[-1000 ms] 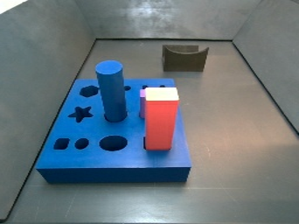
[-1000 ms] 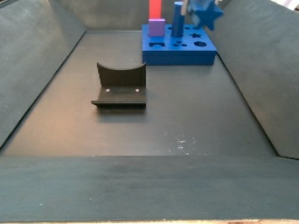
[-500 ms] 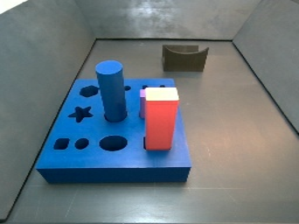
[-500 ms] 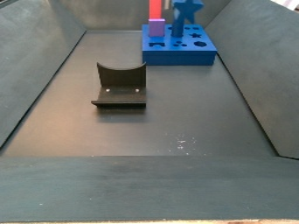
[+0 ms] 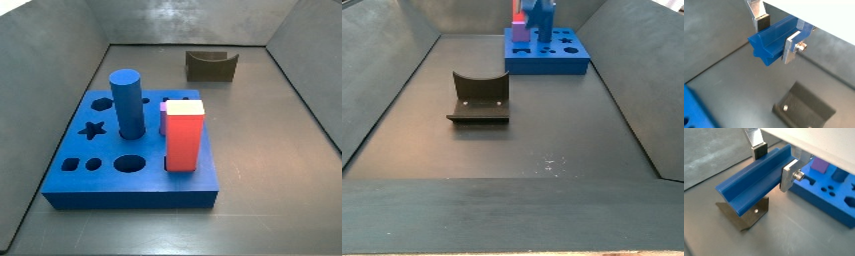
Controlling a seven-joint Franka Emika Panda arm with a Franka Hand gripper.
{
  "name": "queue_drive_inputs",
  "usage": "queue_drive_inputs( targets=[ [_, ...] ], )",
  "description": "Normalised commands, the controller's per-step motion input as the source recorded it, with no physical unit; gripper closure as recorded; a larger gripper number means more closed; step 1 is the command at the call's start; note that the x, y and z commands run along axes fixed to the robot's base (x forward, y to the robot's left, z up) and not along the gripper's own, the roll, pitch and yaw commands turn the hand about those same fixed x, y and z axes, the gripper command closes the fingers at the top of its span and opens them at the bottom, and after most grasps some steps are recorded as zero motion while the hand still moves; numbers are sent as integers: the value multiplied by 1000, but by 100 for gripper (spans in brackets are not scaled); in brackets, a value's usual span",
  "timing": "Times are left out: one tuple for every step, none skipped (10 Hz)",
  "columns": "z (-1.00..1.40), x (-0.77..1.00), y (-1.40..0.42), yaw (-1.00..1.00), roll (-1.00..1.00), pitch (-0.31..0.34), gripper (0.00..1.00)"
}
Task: Pick up the star object. Move up. Place the star object on the fixture. Regrasp the star object. Move to above the board. Insert the star object.
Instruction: Place the star object on the fixture.
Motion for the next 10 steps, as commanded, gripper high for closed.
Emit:
queue_drive_inputs(
  targets=[
    [-238, 1000, -40, 37, -1000, -16, 100],
    [-217, 1000, -31, 33, -1000, -12, 100],
    [-175, 1000, -11, 23, -1000, 6, 100],
    [-120, 1000, 15, 11, -1000, 31, 100],
    [-86, 1000, 29, 1, -1000, 55, 100],
    [-71, 1000, 37, -6, -1000, 69, 100],
    [-52, 922, 44, -33, -1000, 90, 100],
    [-42, 875, 47, -45, -1000, 98, 100],
    [-29, 779, 49, -77, -1000, 116, 100],
    [-29, 710, 50, -89, -852, 110, 100]
  ],
)
